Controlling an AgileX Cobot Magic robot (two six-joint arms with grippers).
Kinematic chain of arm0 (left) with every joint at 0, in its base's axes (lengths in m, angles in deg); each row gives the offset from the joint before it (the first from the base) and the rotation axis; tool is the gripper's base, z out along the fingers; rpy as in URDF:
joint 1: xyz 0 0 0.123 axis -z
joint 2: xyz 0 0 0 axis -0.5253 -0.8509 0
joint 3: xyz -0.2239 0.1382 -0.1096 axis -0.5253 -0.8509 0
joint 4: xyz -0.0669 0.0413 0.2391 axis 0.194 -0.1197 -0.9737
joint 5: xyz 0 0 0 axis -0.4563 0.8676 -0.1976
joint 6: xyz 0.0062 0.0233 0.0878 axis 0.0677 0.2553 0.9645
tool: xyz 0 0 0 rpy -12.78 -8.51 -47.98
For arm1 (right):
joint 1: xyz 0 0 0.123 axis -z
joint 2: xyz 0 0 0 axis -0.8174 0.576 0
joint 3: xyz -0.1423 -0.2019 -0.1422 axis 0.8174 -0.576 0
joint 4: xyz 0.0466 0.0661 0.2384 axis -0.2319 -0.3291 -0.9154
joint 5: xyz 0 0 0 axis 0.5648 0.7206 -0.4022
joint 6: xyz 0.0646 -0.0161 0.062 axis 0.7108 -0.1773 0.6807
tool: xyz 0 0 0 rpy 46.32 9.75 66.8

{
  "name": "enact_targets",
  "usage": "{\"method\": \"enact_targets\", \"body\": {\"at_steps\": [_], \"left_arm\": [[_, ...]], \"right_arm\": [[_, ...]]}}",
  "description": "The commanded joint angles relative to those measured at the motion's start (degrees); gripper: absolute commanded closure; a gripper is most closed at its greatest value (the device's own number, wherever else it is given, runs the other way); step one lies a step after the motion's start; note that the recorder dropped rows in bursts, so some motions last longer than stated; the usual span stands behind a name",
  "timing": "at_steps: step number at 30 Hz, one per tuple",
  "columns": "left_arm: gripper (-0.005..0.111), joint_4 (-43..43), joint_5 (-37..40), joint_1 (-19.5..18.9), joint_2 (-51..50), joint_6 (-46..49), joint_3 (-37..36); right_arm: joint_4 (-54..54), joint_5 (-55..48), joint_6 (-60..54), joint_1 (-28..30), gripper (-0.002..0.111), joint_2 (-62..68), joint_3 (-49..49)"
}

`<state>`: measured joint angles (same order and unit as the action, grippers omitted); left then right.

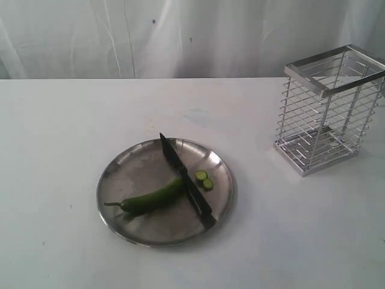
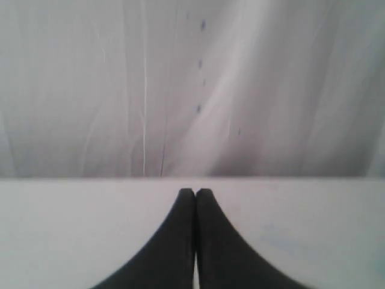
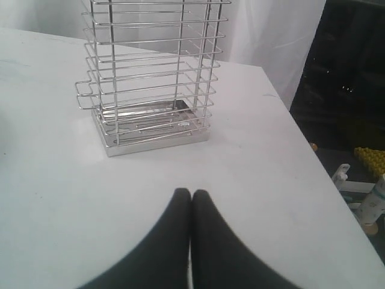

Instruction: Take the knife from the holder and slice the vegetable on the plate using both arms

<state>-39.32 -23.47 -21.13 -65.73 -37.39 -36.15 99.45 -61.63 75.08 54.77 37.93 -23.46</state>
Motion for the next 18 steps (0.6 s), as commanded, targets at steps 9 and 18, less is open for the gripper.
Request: {"method": "enact_targets", "body": {"at_steps": [9,18], "left_arm": [[0.107,4.3,0.6,0.1,19.1,0.3,-0.2],[0.107,80.6,10.2,-1.3,21.1,45.8,-0.3]], "right_arm": [[0.4,0.5,-0.3,0.1,0.108,-0.2,-0.1],[0.4,0.5,-0.3,0.1,0.108,-0.2,-0.1]]}}
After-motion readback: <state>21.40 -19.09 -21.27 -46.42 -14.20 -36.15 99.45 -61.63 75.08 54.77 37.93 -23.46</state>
